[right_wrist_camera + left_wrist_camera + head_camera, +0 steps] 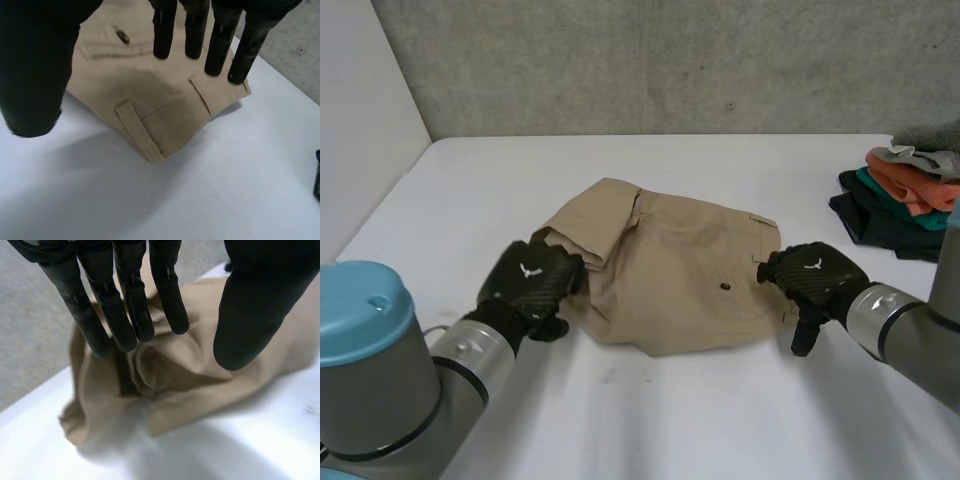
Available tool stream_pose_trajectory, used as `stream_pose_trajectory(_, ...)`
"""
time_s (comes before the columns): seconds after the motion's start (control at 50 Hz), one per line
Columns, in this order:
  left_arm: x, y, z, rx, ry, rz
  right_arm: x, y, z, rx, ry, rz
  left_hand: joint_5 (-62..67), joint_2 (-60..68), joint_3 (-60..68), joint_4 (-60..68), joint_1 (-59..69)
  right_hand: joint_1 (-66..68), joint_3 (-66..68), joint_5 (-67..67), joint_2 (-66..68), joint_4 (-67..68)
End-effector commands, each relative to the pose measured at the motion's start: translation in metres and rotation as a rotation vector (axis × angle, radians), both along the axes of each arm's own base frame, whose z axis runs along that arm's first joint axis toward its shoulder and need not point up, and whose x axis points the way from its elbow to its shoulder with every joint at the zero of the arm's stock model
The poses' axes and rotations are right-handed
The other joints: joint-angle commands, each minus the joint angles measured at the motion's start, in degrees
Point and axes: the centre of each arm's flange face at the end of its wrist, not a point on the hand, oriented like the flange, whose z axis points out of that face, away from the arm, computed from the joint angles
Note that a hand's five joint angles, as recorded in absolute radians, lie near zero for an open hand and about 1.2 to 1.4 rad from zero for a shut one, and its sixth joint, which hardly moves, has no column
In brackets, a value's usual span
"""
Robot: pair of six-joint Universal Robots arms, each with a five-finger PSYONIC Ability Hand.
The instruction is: Fold the laundry.
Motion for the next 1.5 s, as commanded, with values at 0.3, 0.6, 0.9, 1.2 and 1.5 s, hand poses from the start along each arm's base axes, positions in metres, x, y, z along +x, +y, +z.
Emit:
stream_pose_trajectory(0.3,-0.026,-0.043,-0.065,0.069,-0.11,-0.014,0.008,-0.021,-0.016,-0.108,-0.035,-0.029,-23.79,-24.13,-24.14,-24.17,-24.13,63.28,61.75,62.17,62.16,62.11)
stream_pose_trajectory(0.6,-0.042,-0.08,-0.073,-0.103,-0.134,-0.021,0.005,-0.018,-0.008,-0.105,-0.065,-0.053,13.03,12.69,12.68,12.64,12.68,63.28,61.75,62.17,62.16,62.11)
stream_pose_trajectory(0.9,-0.037,-0.083,-0.036,-0.176,-0.094,0.007,0.0,-0.021,0.016,-0.157,-0.056,-0.076,33.39,33.05,33.04,33.0,33.04,63.28,61.75,62.17,62.16,62.11)
stream_pose_trajectory(1.2,-0.026,-0.058,0.038,-0.3,0.001,0.005,0.005,0.025,0.032,-0.008,-0.044,-0.024,33.39,33.05,33.04,33.0,33.04,4.99,3.46,3.88,3.87,3.82)
stream_pose_trajectory(1.5,-0.032,-0.07,0.034,-0.264,0.032,0.021,0.036,0.035,-0.032,0.134,-0.237,-0.052,33.39,33.05,33.04,33.0,33.04,2.27,0.75,1.17,1.16,1.11)
